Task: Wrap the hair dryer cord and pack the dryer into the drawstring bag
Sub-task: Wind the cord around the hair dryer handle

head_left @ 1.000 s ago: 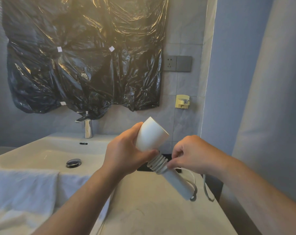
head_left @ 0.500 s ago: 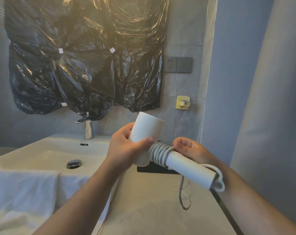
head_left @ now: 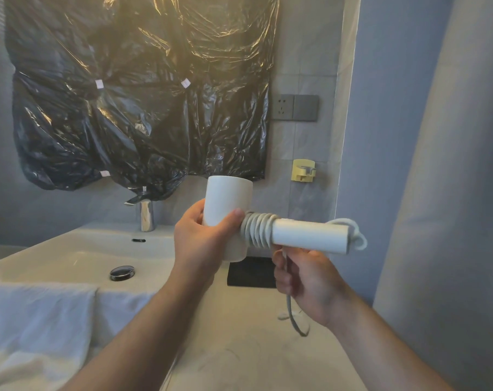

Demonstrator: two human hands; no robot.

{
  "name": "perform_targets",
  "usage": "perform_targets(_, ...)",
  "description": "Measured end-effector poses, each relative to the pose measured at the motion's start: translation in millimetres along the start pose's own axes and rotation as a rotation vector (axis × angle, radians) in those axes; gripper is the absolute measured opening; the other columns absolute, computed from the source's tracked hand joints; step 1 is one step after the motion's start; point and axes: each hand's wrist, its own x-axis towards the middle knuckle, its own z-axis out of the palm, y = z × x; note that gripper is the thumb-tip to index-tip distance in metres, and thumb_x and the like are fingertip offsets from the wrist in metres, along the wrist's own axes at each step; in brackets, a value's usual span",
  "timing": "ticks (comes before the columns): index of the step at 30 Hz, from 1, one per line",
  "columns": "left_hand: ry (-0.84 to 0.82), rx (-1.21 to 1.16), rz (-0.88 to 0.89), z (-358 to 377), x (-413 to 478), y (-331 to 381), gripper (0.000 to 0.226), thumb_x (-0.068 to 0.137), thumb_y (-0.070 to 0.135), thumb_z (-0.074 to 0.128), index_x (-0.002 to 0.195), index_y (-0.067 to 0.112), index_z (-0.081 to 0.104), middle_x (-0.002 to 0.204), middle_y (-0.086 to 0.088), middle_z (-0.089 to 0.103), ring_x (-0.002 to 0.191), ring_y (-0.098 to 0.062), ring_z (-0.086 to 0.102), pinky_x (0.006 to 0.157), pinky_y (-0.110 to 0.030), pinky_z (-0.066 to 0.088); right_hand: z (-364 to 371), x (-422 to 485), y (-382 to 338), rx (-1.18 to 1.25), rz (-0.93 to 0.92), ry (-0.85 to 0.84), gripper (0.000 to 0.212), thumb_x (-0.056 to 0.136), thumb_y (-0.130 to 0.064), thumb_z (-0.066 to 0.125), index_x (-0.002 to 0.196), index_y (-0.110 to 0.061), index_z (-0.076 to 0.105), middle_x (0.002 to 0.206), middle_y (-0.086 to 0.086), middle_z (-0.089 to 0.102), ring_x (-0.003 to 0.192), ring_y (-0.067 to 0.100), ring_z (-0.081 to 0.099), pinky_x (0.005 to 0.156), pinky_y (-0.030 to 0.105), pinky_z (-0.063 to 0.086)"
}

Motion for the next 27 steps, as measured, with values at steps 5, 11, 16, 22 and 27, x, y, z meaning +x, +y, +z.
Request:
perform_targets(5,0.102,0.112,0.092,1.5,0.1,3.2,0.031,0.067,0.042,0.08,0.091,0.029,0.068,0.083,0.005,0.071,0.079,-0.02,0.069,0.067,-0.05,0.061,14.2,-5.9,6.6,-0.29,-0.127,0.123,0.022,0.101,-0.022,0.043,0.088,-0.014,0.058,0.057,-0.003,0.041,0.044,0.007,0.027,0.04,0.019,0.021)
perform_targets(11,0.158,0.297,0.215,-2.9,-0.2,1.7,0.042,0.068,0.051,0.076,0.103,0.033,0.062,0.088,0.011,0.069,0.083,-0.017,0.066,0.072,-0.046,0.058,24.3,-16.0,-0.8,-0.992,-0.183,0.133,0.031,0.101,-0.027,0.042,0.082,-0.008,0.057,0.069,0.0,0.05,0.064,0.012,0.043,0.058,0.024,0.036)
perform_targets(16,0.146,0.536,0.33,-4.0,-2.8,3.6,0.059,0.069,0.055,0.077,0.119,0.038,0.051,0.094,0.015,0.064,0.086,-0.02,0.062,0.072,-0.039,0.055,22.8,-21.8,-5.8,-1.329,-0.193,0.117,0.026,0.098,-0.026,0.045,0.078,-0.018,0.061,0.075,-0.002,0.056,0.074,0.016,0.052,0.058,0.025,0.037)
perform_targets(22,0.103,0.658,0.42,-4.4,-6.7,2.3,0.07,0.069,0.048,0.079,0.131,0.032,0.051,0.106,0.011,0.067,0.095,-0.02,0.06,0.071,-0.031,0.047,18.8,-20.4,-22.7,-1.358,-0.269,0.18,0.017,0.086,-0.018,0.05,0.075,-0.027,0.061,0.078,0.0,0.068,0.075,0.025,0.062,0.065,0.037,0.054)
perform_targets(27,0.096,0.676,0.413,-6.3,-3.8,4.8,0.074,0.07,0.049,0.079,0.135,0.032,0.05,0.111,0.011,0.067,0.097,-0.019,0.061,0.071,-0.03,0.045,18.9,-23.0,-16.7,-1.188,-0.292,0.179,0.025,0.091,-0.016,0.05,0.089,-0.034,0.068,0.08,-0.003,0.07,0.071,0.021,0.066,0.055,0.034,0.056)
